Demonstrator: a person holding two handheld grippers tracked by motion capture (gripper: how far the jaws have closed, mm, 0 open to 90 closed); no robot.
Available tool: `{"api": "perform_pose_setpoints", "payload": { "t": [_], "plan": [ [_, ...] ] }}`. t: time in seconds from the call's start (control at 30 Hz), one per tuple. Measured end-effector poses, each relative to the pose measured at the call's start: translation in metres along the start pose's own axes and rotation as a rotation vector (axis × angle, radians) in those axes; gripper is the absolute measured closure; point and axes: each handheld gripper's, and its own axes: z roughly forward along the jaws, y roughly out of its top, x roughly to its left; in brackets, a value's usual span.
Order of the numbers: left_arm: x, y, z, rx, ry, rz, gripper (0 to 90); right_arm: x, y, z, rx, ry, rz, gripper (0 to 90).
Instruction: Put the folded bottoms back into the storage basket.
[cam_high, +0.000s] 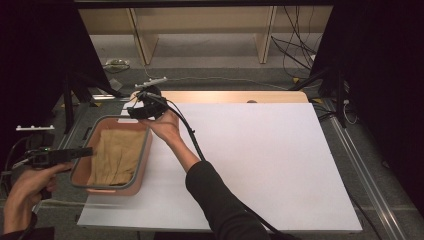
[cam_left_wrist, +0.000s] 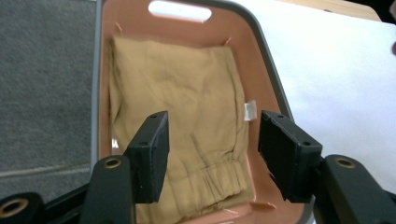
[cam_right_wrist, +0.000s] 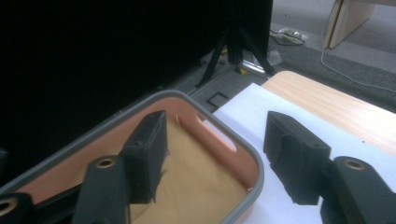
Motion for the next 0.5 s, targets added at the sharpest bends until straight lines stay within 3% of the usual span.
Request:
{"api": "perform_pose_setpoints", "payload": {
  "t": [0.2, 0.5],
  "plan": [
    [-0.011, 0.002, 0.005, 0.008, -0.015, 0.029, 41.4, -0.005, 0.007, -0.02, -0.027, -0.008, -0.009, 36.5],
    [-0.023, 0.005, 0.013, -0.004, -0.027, 0.05, 38.0, -0.01, 0.004, -0.034, -0.032, -0.01, -0.024, 33.2]
  ]
}}
